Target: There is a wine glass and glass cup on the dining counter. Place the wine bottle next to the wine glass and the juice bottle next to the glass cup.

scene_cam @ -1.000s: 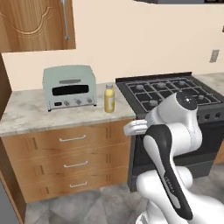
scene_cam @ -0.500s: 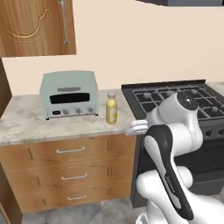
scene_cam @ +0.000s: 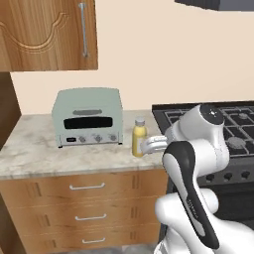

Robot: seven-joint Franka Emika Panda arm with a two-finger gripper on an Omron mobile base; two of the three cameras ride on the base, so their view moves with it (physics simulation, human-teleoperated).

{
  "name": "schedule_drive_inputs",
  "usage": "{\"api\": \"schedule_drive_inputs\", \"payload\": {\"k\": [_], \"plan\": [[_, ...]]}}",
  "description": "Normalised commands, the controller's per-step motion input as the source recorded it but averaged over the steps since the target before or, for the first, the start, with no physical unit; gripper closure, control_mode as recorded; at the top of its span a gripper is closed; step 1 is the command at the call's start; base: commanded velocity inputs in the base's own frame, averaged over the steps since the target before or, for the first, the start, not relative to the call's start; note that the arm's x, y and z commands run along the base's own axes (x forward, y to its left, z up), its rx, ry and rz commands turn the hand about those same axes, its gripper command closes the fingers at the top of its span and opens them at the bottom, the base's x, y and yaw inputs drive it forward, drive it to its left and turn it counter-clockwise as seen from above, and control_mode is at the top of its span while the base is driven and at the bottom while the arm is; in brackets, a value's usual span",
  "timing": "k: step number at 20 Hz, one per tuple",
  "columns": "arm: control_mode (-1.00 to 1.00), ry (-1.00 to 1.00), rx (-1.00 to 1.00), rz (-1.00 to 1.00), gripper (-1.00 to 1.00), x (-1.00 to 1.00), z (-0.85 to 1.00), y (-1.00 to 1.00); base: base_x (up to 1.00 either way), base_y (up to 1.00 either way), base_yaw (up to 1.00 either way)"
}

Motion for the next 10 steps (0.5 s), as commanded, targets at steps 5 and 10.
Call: {"api": "schedule_drive_inputs", "payload": {"k": [5,10], "plan": [[1.0,0.0,0.0,0.0,-1.0,0.0,0.0,0.0,0.48,-0.09,0.06],[1.0,0.0,0.0,0.0,-1.0,0.0,0.0,0.0,0.28,-0.06,0.02]]}}
